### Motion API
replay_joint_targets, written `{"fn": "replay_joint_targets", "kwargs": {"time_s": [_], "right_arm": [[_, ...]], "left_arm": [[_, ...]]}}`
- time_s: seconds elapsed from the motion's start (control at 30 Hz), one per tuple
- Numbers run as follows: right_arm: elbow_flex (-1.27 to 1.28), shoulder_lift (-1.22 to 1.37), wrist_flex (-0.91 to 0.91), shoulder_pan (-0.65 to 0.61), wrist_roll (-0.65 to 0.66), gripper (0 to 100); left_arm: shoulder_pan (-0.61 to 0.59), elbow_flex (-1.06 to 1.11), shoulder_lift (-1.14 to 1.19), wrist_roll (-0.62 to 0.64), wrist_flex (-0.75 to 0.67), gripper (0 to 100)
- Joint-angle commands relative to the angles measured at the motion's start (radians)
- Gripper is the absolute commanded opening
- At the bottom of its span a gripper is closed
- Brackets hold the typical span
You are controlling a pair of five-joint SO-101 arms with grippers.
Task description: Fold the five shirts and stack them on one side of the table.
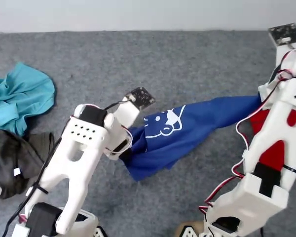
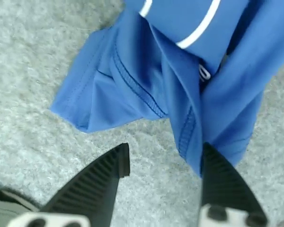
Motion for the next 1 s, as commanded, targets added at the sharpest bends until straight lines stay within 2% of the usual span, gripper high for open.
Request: {"fn": "replay_joint_targets", "kwargs": {"time_s": [0.0, 0.17, 0.33, 0.47, 0.6, 0.7, 0.83, 0.97], "right_arm": [[-0.043, -0.012, 0.008, -0.010, 0.005, 0.9], [-0.043, -0.012, 0.008, -0.012, 0.003, 0.9], [-0.043, -0.012, 0.008, -0.012, 0.003, 0.9], [-0.043, -0.012, 0.008, -0.012, 0.005, 0.9], [-0.043, -0.012, 0.008, -0.012, 0.005, 0.9], [-0.043, -0.012, 0.008, -0.012, 0.006, 0.9], [-0.043, -0.012, 0.008, -0.012, 0.008, 0.9], [-0.041, -0.012, 0.008, -0.012, 0.005, 0.9]], "left_arm": [[-0.005, -0.143, -0.021, 0.055, 0.052, 24], [0.002, -0.289, -0.021, 0.213, 0.051, 24], [0.003, -0.308, -0.020, 0.304, 0.005, 24], [0.077, -0.289, -0.012, 0.262, 0.072, 24], [0.241, -0.154, -0.012, 0.164, 0.098, 24], [0.302, -0.004, -0.012, 0.152, 0.023, 24], [0.305, 0.191, -0.011, 0.149, -0.118, 24], [0.308, 0.286, -0.011, 0.149, -0.201, 24]]}}
